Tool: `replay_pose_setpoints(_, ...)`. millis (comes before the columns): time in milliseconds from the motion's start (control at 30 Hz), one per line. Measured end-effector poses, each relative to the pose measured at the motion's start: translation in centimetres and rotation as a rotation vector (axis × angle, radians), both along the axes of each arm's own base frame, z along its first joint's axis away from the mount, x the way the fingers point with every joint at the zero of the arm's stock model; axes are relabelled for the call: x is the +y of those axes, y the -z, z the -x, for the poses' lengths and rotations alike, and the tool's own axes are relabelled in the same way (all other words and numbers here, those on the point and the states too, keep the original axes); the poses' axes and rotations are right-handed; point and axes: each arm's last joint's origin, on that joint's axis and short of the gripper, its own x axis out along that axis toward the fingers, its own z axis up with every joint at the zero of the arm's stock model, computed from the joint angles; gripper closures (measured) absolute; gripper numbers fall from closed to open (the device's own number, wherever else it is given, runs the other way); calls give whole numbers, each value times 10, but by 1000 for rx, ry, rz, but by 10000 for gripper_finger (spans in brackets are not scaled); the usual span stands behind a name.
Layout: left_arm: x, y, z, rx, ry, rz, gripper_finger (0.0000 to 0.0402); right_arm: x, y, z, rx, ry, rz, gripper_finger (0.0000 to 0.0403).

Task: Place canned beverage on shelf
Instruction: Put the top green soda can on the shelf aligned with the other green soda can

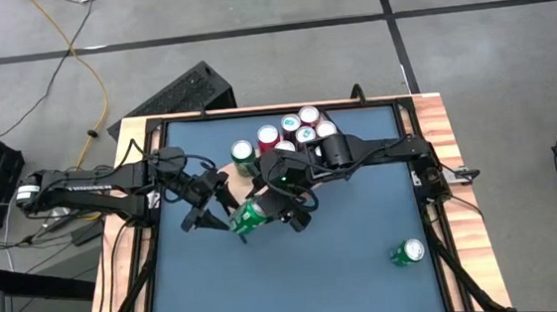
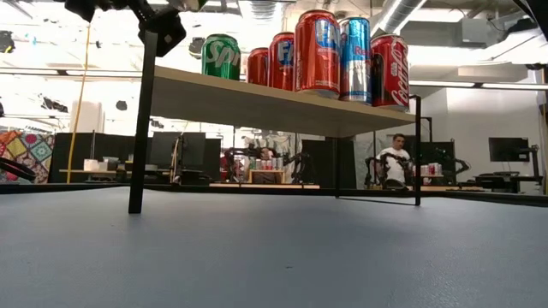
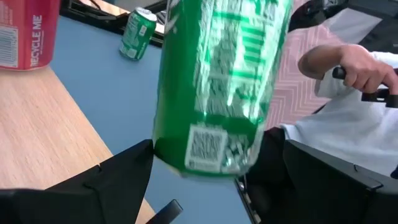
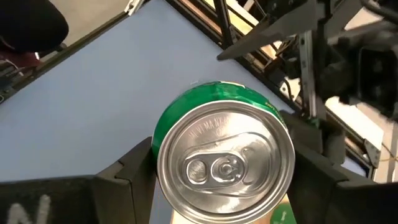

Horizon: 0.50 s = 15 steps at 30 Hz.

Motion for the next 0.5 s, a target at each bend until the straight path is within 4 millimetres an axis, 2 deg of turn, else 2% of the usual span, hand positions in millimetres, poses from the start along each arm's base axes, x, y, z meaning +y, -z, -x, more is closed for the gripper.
replay_pose_setpoints(200, 0, -7, 8, -32, -31, -9, 60, -2, -2, 7, 41, 29, -5, 134)
replay_pose_setpoints(500, 1, -22, 38, -75, -180, -13, 60, -15, 1, 11, 81, 154, 110, 133)
